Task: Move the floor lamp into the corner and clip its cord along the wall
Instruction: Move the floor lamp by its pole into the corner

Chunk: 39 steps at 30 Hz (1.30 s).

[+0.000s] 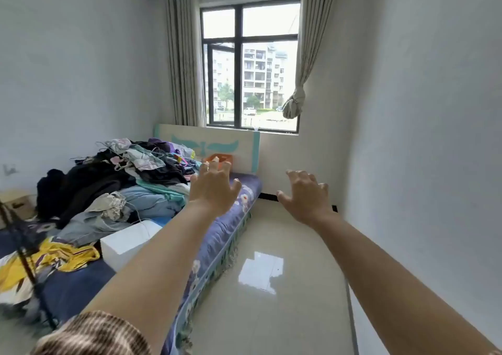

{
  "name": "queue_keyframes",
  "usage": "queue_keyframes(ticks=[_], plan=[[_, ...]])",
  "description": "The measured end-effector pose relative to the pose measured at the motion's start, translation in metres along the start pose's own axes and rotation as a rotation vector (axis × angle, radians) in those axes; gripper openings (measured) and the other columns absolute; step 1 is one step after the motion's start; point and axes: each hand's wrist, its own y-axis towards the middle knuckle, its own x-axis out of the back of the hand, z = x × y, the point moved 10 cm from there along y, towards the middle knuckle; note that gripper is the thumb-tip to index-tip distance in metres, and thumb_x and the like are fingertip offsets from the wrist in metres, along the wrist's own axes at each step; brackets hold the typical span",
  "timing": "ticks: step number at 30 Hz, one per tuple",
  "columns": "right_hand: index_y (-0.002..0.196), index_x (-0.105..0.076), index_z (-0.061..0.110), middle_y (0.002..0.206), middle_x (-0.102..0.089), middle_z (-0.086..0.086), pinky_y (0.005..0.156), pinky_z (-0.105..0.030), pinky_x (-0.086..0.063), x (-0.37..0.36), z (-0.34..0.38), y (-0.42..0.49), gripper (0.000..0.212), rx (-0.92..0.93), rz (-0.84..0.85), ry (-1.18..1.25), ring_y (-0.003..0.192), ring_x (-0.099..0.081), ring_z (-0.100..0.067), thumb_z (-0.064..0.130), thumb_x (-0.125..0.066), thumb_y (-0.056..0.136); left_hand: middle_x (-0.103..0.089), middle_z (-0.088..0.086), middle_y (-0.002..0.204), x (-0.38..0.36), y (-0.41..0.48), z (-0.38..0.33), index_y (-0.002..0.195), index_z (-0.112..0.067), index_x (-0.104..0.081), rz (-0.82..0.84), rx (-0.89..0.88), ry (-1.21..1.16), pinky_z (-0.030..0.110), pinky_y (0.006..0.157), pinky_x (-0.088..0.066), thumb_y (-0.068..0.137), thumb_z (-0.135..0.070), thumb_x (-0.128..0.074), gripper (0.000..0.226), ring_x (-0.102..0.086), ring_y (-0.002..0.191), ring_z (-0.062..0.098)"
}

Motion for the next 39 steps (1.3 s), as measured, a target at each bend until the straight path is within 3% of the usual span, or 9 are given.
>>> queue_keyframes(ticks=[20,32,39], plan=[[0.138,-0.039,0.015,0.141,-0.047,-0.009,0.104,-0.050,-0.030,-0.267,0.367,0.162,0.056,0.403,0.236,0.200,0.132,-0.039,-0.029,0.042,-0.048,0.090,-0.030,0.012,0.155,-0.018,0.060,0.426,0.142,-0.015,-0.036,0.002,0.453,0.184,0.049,0.108,-0.032,0.094,-0.038,-0.037,0.053,-0.026,0.140,0.031],[0.141,-0.037,0.017,0.145,-0.045,-0.007,0.107,-0.051,-0.027,-0.393,0.548,0.240,0.056,0.654,0.340,0.328,0.135,-0.035,-0.028,0.037,-0.046,0.090,-0.041,0.009,0.145,-0.047,0.063,0.620,0.135,-0.013,-0.043,-0.134,0.763,0.186,0.045,0.099,-0.040,0.093,-0.030,-0.038,0.046,-0.036,0.131,0.030],[0.145,-0.033,0.018,0.149,-0.041,-0.005,0.109,-0.051,-0.027,-0.458,0.656,0.276,0.059,0.902,0.448,0.428,0.137,-0.033,-0.028,0.042,-0.045,0.092,-0.046,0.010,0.139,-0.068,0.057,0.704,0.132,-0.011,-0.044,-0.237,0.996,0.184,0.040,0.096,-0.044,0.094,-0.025,-0.038,0.041,-0.042,0.124,0.029]])
